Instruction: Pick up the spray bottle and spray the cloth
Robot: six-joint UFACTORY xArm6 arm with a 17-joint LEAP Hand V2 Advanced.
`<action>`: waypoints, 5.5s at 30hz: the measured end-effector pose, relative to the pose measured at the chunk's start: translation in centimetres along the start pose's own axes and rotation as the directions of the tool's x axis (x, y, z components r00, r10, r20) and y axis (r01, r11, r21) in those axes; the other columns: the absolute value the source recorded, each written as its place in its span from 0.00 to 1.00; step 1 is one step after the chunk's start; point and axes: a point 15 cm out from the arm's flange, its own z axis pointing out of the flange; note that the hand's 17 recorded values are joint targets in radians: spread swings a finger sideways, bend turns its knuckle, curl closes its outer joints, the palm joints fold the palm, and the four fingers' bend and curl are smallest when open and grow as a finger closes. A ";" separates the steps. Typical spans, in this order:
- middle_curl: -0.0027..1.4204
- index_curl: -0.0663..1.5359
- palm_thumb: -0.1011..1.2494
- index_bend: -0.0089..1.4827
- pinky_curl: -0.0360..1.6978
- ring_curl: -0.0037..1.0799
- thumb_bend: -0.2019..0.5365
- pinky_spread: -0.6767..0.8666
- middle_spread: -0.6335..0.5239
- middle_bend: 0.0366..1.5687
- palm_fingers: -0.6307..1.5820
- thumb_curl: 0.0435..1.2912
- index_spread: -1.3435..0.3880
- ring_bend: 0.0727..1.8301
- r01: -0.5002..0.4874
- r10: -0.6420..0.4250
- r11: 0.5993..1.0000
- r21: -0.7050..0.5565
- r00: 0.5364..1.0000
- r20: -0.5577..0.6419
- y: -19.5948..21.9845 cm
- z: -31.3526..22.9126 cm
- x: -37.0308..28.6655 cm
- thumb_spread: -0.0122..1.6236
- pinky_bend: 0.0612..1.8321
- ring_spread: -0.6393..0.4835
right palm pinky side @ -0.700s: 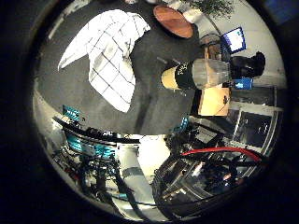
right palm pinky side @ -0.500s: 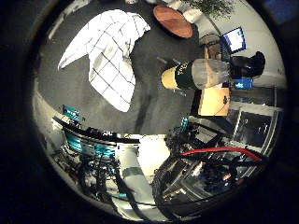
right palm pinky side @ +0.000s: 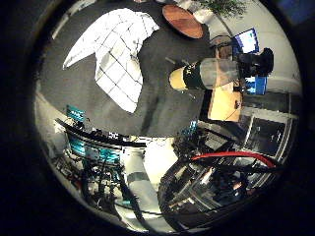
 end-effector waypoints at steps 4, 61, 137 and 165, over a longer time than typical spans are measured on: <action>0.22 0.26 0.65 0.13 0.20 0.20 0.25 0.69 0.61 0.10 0.38 0.24 0.59 0.07 0.001 -0.002 0.999 -0.050 1.000 -0.006 1.5 0.1 0.1 0.69 0.11 0.74; 0.23 0.23 0.64 0.12 0.20 0.24 0.25 0.70 0.62 0.10 0.38 0.23 0.60 0.09 -0.156 0.156 0.986 0.061 0.988 0.011 14.6 -4.1 10.8 0.70 0.14 0.74; 0.26 0.22 0.59 0.11 0.19 0.24 0.25 0.70 0.58 0.12 0.40 0.23 0.61 0.12 -0.327 0.216 0.912 0.248 0.897 0.387 9.8 -4.1 29.9 0.69 0.14 0.73; 0.25 0.22 0.53 0.11 0.19 0.23 0.24 0.71 0.59 0.12 0.39 0.21 0.62 0.13 -0.335 0.118 0.873 0.354 0.850 0.514 5.1 -5.5 29.4 0.69 0.16 0.73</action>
